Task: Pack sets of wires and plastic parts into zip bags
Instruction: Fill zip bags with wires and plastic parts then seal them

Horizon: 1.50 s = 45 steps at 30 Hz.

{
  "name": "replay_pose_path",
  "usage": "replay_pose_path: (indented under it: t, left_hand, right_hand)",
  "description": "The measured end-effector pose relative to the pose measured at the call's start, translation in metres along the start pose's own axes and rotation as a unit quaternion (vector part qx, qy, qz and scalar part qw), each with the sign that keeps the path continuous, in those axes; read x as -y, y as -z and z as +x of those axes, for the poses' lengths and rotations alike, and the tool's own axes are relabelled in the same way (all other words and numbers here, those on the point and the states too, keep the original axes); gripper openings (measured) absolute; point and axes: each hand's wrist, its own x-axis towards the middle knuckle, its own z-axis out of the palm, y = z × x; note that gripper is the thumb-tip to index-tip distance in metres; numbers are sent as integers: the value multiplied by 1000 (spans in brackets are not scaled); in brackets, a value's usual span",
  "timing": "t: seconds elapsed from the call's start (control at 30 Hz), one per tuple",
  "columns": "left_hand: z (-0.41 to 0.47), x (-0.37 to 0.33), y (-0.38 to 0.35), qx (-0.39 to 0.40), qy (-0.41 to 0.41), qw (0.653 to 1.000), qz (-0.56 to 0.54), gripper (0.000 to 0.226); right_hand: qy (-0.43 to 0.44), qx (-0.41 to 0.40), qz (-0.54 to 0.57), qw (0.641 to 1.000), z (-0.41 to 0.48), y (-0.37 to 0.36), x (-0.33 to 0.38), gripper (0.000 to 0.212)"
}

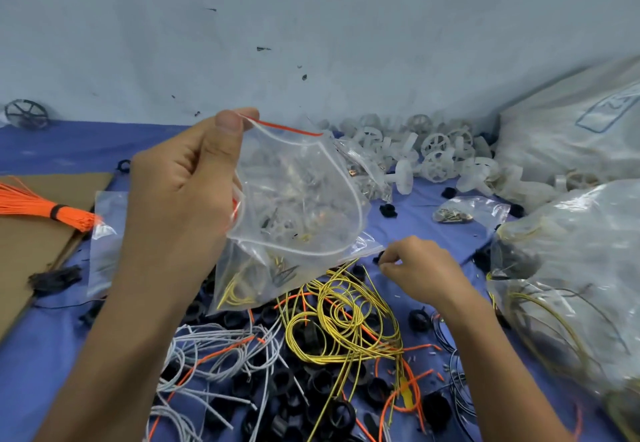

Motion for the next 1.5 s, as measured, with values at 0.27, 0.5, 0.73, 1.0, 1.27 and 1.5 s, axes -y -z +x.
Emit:
replay_pose_path:
  t: [0.27,0.5,0.73,1.0,1.27,1.5]
  left_hand:
    - [-1,-4,3,44,20,999,22,37]
    - [-6,-9,1,120,25,991,53,50]
    - [-5,-8,-2,107,27,993,47,52]
    - [-6,-3,-10,103,50,993,41,56]
    - [42,9,-4,89,115,986,86,32]
    - [134,-6,15,5,39,988,152,34]
  right_hand:
    - [-21,-44,-19,999,7,-10,-5,20]
    - [-8,-14,-33,999,10,-11,-11,3]
    - [7,-66,1,998,-5,15,-4,24]
    - [307,-300,346,834,-102,103,58,15]
    - [303,-316,288,852,-100,100,60,8]
    - [240,-338,331,848,-78,105,27,7]
